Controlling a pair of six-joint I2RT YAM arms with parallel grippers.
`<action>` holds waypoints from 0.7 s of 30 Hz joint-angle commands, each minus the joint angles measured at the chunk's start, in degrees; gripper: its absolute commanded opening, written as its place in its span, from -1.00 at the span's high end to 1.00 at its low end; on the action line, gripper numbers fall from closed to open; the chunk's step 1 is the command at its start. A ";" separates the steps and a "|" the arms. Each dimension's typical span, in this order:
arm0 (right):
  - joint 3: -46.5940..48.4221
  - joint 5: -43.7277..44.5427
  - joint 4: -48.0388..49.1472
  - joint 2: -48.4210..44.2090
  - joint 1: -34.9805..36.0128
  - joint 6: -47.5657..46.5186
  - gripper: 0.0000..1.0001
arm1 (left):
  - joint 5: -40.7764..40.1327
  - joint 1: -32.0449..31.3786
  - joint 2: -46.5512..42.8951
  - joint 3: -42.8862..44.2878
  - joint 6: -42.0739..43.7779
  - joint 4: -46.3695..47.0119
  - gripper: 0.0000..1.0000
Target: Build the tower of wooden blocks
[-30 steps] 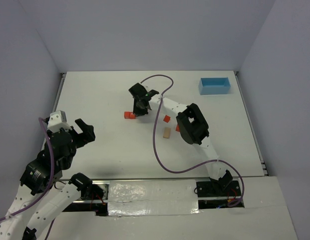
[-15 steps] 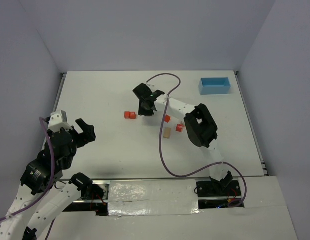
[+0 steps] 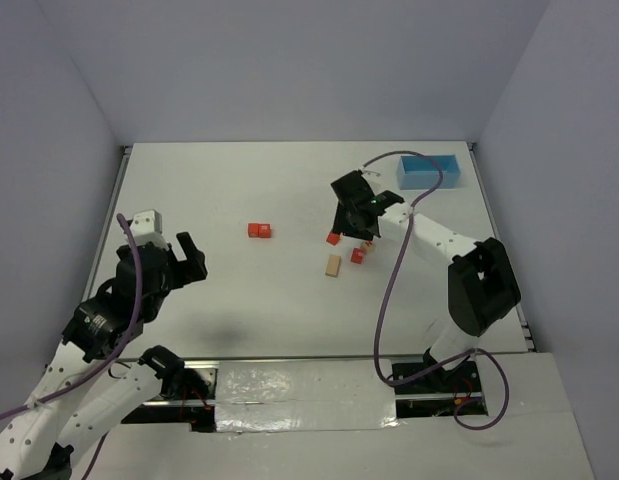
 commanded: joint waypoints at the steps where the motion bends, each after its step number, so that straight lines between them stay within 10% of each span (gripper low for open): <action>1: -4.97 -4.28 1.81 -2.10 -1.91 -6.67 -0.17 | 1.65 0.14 0.66 0.17 1.78 2.73 -0.99; 21: -8.49 -0.15 2.95 5.81 -3.50 -1.49 -0.22 | 3.58 0.14 1.46 -0.10 2.75 3.52 -0.99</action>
